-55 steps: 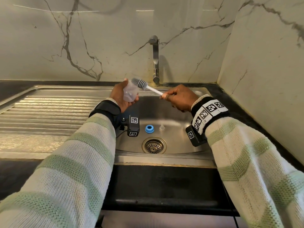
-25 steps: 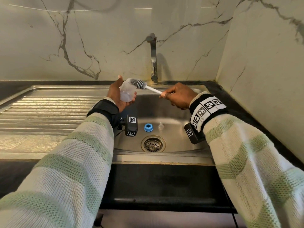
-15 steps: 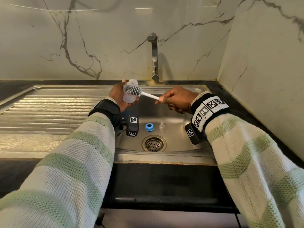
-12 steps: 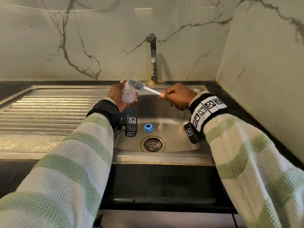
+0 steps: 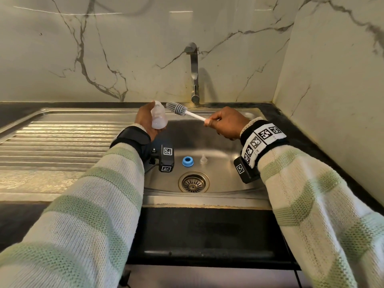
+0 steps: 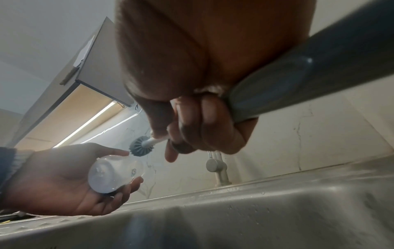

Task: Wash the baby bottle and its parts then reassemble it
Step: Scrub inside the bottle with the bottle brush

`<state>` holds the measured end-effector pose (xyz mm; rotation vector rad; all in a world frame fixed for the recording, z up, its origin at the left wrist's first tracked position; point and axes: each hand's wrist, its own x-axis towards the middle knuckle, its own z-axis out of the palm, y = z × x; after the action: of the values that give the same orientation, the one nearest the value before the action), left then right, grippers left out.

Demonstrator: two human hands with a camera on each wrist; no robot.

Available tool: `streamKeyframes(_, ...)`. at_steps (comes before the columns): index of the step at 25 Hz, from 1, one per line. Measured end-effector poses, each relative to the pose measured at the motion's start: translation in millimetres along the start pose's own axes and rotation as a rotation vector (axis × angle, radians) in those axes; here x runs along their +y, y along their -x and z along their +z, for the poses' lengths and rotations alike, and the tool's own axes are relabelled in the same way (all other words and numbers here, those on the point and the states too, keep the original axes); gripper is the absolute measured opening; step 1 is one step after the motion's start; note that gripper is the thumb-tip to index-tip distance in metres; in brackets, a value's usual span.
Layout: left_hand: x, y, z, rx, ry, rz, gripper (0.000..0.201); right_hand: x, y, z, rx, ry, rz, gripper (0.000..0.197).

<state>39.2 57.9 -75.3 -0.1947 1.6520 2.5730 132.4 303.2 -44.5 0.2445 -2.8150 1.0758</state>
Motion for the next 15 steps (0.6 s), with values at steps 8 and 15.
streamKeyframes(8,-3.4,-1.8,-5.4,0.141,0.021,0.103,0.067,3.3,1.9,0.4,-0.154,-0.081,0.070,0.020)
streamKeyframes(15,-5.5,-5.5,-5.9,0.087,-0.011,0.076,0.057,3.2,-0.6,1.8,-0.072,-0.016,0.083,0.022)
